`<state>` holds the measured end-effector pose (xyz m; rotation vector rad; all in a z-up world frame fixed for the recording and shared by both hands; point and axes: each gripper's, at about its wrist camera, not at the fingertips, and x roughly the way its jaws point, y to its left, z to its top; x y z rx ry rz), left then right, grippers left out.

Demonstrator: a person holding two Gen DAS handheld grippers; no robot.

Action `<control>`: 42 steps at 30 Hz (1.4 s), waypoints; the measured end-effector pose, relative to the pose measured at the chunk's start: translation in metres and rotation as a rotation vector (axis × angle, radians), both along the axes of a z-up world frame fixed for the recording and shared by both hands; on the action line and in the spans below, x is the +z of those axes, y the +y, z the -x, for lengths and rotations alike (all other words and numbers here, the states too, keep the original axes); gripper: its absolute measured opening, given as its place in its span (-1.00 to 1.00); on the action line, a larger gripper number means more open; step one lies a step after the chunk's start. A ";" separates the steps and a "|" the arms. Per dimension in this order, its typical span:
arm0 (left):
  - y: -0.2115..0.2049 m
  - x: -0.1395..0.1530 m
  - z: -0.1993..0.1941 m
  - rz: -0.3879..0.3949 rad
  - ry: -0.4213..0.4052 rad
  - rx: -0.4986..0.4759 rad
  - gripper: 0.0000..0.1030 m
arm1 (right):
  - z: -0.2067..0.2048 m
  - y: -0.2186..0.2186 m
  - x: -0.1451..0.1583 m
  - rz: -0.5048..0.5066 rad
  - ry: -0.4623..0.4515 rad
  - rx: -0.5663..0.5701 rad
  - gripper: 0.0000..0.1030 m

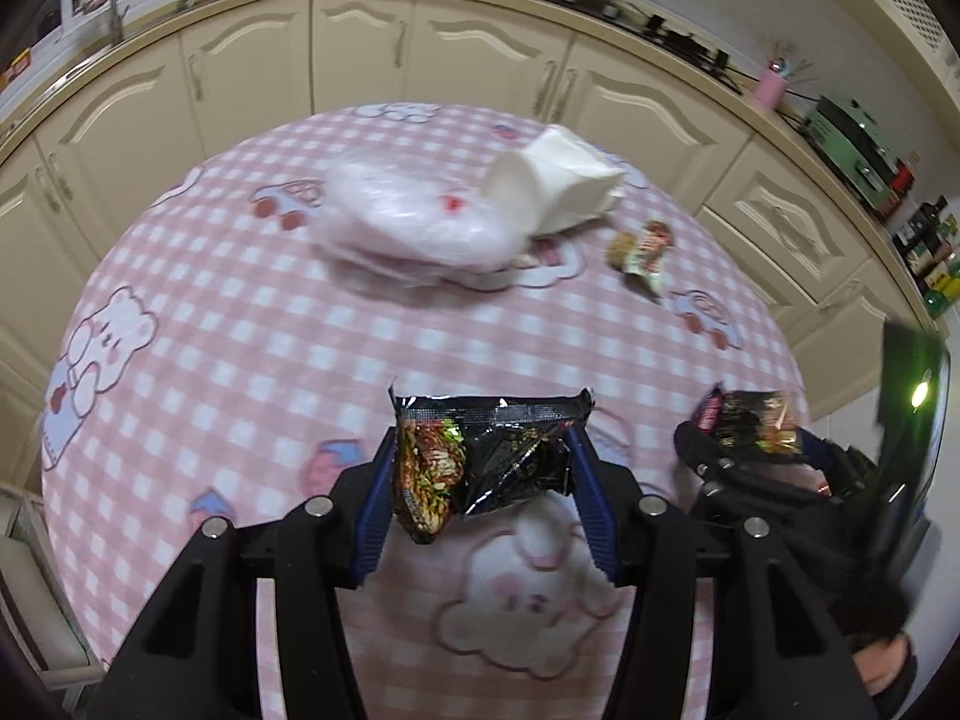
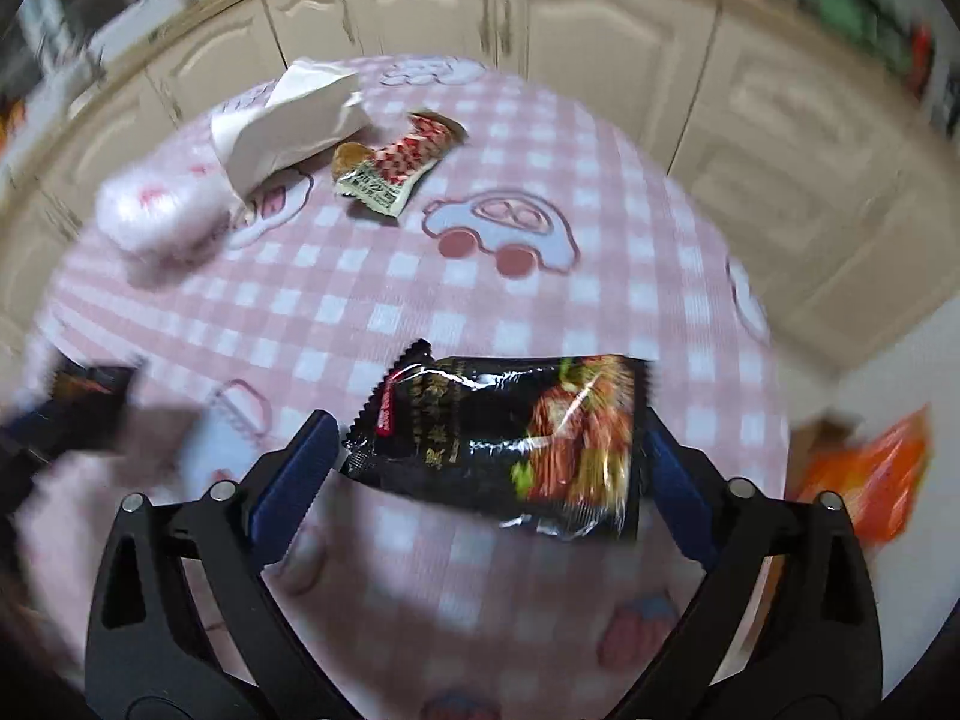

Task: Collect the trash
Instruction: 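Carry both black wrappers over the wastebasket with both grippers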

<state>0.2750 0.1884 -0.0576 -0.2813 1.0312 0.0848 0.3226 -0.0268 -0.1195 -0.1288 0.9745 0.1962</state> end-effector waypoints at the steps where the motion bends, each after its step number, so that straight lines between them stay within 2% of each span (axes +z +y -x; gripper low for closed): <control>1: 0.002 -0.002 0.001 -0.003 0.004 0.001 0.03 | 0.005 0.000 0.000 -0.007 -0.037 0.013 0.52; 2: 0.004 -0.004 0.002 -0.011 0.009 -0.002 0.03 | 0.010 -0.001 0.001 -0.018 -0.053 0.019 0.34; 3: 0.005 -0.006 0.003 -0.017 0.014 -0.002 0.03 | 0.014 -0.005 0.005 -0.033 -0.064 0.017 -0.22; 4: 0.006 -0.007 0.003 -0.019 0.018 0.002 0.03 | 0.017 -0.012 0.008 -0.047 -0.062 -0.004 -0.38; 5: 0.005 -0.008 0.003 -0.019 0.021 0.004 0.03 | 0.017 -0.018 0.009 -0.073 -0.050 -0.010 -0.46; 6: 0.002 -0.008 0.003 -0.016 0.020 -0.003 0.03 | 0.017 -0.027 0.010 -0.121 -0.033 -0.013 -0.73; 7: -0.001 -0.008 0.004 -0.014 0.018 -0.010 0.03 | 0.016 -0.035 0.009 -0.146 -0.018 -0.020 -0.77; 14: -0.062 0.000 0.007 -0.017 -0.002 -0.145 0.03 | 0.037 -0.095 0.014 -0.283 0.015 -0.093 -0.77; 21: -0.141 0.008 0.010 -0.022 -0.027 -0.301 0.03 | 0.065 -0.154 0.019 -0.327 -0.009 -0.189 -0.77; 28: -0.212 0.007 0.016 -0.034 -0.016 -0.441 0.03 | 0.090 -0.223 0.018 -0.361 -0.021 -0.307 -0.77; 36: -0.288 -0.001 0.027 -0.058 0.001 -0.584 0.03 | 0.116 -0.290 0.001 -0.385 -0.017 -0.441 -0.77; 42: -0.342 -0.023 0.030 -0.106 0.047 -0.669 0.03 | 0.135 -0.332 -0.021 -0.434 0.014 -0.534 -0.77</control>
